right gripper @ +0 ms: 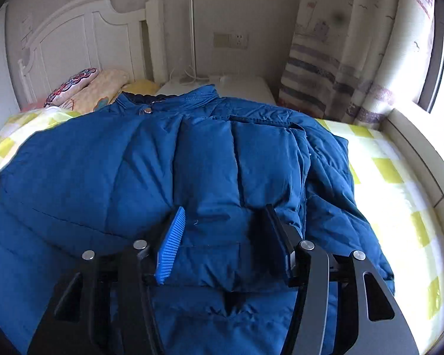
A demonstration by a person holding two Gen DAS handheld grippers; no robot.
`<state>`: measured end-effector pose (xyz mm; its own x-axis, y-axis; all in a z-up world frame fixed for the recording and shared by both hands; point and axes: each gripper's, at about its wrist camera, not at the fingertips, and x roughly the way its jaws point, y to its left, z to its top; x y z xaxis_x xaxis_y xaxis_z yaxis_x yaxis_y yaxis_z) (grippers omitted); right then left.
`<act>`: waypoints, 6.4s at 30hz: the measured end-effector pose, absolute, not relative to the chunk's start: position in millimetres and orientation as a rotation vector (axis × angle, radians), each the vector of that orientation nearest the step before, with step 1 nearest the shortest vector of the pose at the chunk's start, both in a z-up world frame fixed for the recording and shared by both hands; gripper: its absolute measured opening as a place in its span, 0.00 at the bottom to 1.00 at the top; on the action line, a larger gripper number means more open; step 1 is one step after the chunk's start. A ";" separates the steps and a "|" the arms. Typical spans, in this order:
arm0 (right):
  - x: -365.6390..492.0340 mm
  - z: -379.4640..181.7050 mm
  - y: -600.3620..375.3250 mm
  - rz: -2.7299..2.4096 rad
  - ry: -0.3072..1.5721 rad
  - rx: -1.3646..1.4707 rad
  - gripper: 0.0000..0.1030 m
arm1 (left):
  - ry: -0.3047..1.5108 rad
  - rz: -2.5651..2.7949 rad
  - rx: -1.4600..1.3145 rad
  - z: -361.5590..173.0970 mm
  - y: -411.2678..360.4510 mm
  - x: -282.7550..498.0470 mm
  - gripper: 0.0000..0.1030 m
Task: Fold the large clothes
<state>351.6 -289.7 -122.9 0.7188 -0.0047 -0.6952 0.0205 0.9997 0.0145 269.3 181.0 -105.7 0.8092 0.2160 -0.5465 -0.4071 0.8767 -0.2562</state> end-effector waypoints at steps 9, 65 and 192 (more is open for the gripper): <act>352.4 -120.8 -288.1 -0.017 0.769 0.010 0.55 | 0.590 -0.033 -0.093 -75.4 73.5 287.4 0.97; 415.9 -96.3 -300.9 0.068 0.842 -0.011 0.83 | 0.945 -0.056 0.039 -108.3 37.1 447.9 0.98; -36.0 -119.8 -410.0 0.542 0.511 0.515 0.18 | 0.665 -0.533 -0.407 -71.1 197.1 41.6 0.07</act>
<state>-36.0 -410.0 -119.8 0.7412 0.5937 -0.3133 -0.3481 0.7390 0.5768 41.6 197.1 -71.1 0.6631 -0.5829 -0.4696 0.3319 0.7913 -0.5136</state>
